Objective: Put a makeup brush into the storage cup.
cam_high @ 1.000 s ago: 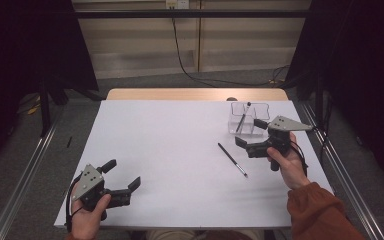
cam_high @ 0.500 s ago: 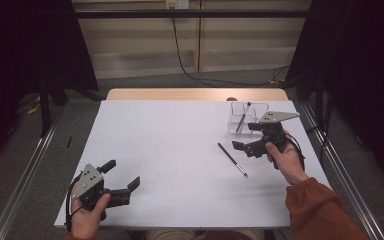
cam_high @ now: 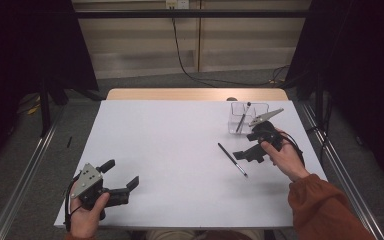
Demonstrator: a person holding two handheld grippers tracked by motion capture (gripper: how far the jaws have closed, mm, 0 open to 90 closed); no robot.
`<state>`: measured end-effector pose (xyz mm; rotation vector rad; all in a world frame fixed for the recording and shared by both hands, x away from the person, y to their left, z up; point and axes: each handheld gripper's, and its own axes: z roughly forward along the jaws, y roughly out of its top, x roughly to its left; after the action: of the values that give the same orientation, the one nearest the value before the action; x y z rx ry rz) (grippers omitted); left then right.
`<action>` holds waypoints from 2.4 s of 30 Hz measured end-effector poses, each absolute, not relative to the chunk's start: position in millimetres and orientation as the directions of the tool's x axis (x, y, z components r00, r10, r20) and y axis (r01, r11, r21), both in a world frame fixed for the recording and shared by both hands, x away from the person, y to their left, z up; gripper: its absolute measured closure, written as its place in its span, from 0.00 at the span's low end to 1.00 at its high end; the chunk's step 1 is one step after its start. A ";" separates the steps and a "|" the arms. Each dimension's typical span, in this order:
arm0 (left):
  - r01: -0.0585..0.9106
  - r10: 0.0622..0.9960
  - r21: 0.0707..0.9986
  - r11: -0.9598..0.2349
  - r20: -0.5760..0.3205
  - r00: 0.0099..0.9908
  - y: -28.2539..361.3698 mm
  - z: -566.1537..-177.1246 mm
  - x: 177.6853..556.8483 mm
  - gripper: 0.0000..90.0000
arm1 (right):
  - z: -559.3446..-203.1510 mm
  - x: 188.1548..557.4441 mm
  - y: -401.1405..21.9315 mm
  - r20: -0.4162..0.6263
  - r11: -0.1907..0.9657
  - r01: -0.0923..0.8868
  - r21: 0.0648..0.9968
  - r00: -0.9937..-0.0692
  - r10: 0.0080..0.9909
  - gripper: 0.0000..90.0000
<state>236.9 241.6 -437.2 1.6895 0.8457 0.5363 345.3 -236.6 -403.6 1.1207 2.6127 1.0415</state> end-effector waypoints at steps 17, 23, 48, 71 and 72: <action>0.256 0.758 0.956 -0.142 -0.062 0.649 240.6 -437.5 237.1 0.03 | -407.5 348.7 -225.9 0.126 0.646 0.604 0.467 -0.769 0.627 0.10; 0.256 0.759 0.956 -0.144 -0.059 0.649 240.6 -437.4 237.0 0.03 | -407.5 351.0 -221.9 0.119 0.673 0.613 0.415 -0.770 0.627 0.10; 0.253 0.758 0.955 -0.154 -0.050 0.650 240.8 -437.5 237.4 0.03 | -434.1 367.6 -207.3 0.150 0.723 0.664 0.190 -0.748 0.647 0.47; 0.255 0.756 0.955 -0.153 -0.053 0.652 240.5 -438.0 237.9 0.03 | -449.4 369.4 -191.8 0.112 0.731 0.673 0.113 -0.740 0.664 0.80; 0.256 0.756 0.955 -0.152 -0.055 0.652 240.3 -438.1 237.9 0.03 | -448.7 369.3 -190.7 0.111 0.722 0.684 0.104 -0.730 0.675 0.82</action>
<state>237.9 240.3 -438.1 1.7144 0.8273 0.5384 369.3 -190.7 -448.7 1.1747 2.9757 0.2215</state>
